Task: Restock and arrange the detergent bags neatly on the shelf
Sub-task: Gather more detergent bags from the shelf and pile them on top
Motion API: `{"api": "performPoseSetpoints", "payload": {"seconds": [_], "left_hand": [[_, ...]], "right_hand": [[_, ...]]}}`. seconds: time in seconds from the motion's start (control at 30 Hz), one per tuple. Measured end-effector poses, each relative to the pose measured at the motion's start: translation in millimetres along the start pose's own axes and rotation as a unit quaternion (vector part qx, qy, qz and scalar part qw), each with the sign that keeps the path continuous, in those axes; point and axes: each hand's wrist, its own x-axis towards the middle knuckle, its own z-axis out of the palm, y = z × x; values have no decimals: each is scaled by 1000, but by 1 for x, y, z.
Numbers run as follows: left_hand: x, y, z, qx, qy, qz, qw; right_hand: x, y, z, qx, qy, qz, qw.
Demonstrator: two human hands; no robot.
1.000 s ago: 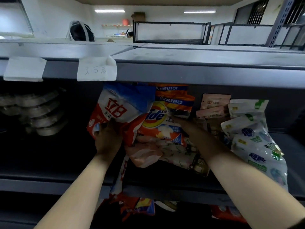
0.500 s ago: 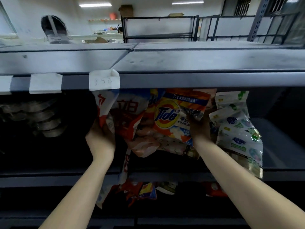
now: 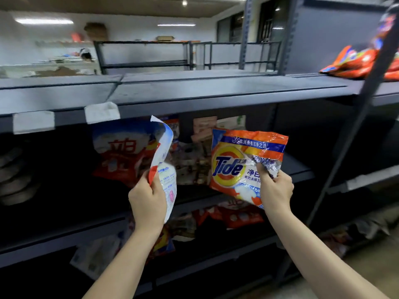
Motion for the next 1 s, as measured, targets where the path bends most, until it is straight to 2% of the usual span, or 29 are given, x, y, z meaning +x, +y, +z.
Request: {"api": "performPoseSetpoints", "payload": {"seconds": [0.3,0.43,0.57,1.0], "left_hand": [[-70,81,63,-103,-68,55,991],[-99,120,102,-151,-88,72,982],[-122,157,151,-193,-111,68,972],[-198,311,336,-306,-120,47,943]], "right_hand": [[6,-8,-135,43,136,-39,989],[27,-5,-184,102,173,-16,979],[59,0,-230,114,208,-36,971],[220,37,-406,103,248,-83,960]]}}
